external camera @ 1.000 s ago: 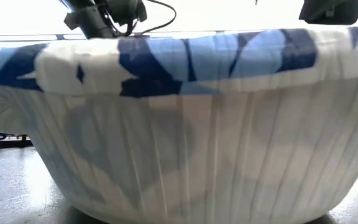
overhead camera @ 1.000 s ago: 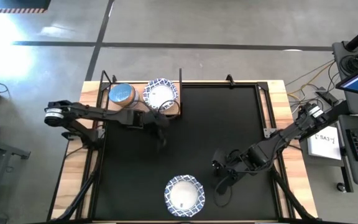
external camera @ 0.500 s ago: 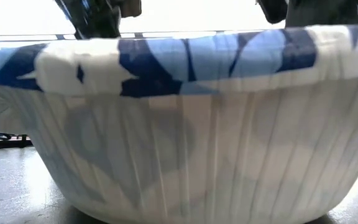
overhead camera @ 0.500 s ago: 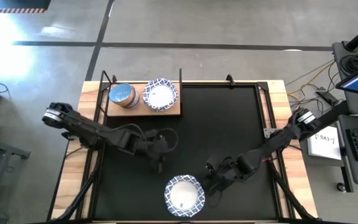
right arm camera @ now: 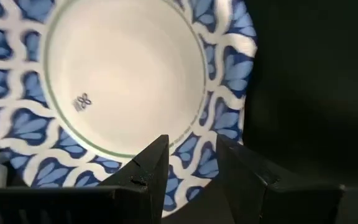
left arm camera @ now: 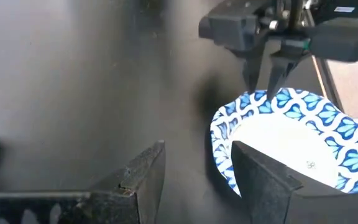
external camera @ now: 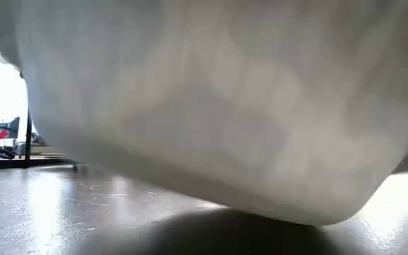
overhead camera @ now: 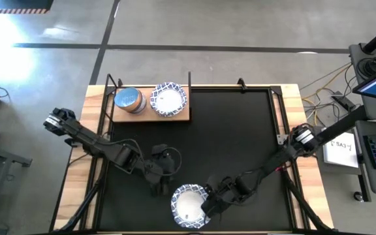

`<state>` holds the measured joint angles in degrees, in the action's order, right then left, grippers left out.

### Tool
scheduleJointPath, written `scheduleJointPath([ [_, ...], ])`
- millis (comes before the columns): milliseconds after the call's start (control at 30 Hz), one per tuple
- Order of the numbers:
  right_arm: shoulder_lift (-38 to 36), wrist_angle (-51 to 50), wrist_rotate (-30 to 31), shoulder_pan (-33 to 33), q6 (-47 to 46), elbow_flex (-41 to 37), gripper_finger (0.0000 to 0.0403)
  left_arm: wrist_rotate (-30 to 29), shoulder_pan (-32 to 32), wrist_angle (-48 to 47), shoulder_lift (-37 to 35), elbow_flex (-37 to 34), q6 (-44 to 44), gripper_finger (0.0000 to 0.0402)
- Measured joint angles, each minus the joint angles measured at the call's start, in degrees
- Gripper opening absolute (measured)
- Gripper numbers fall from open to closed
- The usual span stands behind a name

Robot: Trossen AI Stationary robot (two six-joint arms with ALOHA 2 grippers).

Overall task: Place and stack bowls onto a shelf
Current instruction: Stack the white bowl on top of the other white bowl on the shelf

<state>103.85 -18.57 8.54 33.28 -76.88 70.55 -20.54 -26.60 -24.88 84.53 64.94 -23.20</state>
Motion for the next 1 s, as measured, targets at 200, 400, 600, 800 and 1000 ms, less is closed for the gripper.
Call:
scheduleJointPath([
  [200, 0.36, 0.13, 0.36, 0.41, 2.28, 3.00, 0.0123, -0.13, -0.25, -0.14, 0.00, 0.70, 0.21, 0.0166],
  [400, -0.02, -1.90, 1.99, 0.74, 4.81, 5.61, 0.0123, -0.13, -0.25, -0.29, 0.00, 0.70, 0.43, 0.0166],
  [600, -0.12, -10.24, 5.37, 0.72, 3.27, 6.00, 0.0123, -0.13, -0.25, -0.51, 0.00, 0.70, 1.28, 0.0166],
  [800, 0.61, -11.56, 5.48, 0.72, 1.91, 5.78, 0.0123, -0.13, -0.27, -0.55, 0.00, 0.68, 1.70, 0.0166],
  [1000, 1.89, -10.16, 5.13, 0.70, 1.90, 5.71, 0.0123, -0.12, -0.25, -1.04, 0.00, 0.65, 1.72, 0.0166],
])
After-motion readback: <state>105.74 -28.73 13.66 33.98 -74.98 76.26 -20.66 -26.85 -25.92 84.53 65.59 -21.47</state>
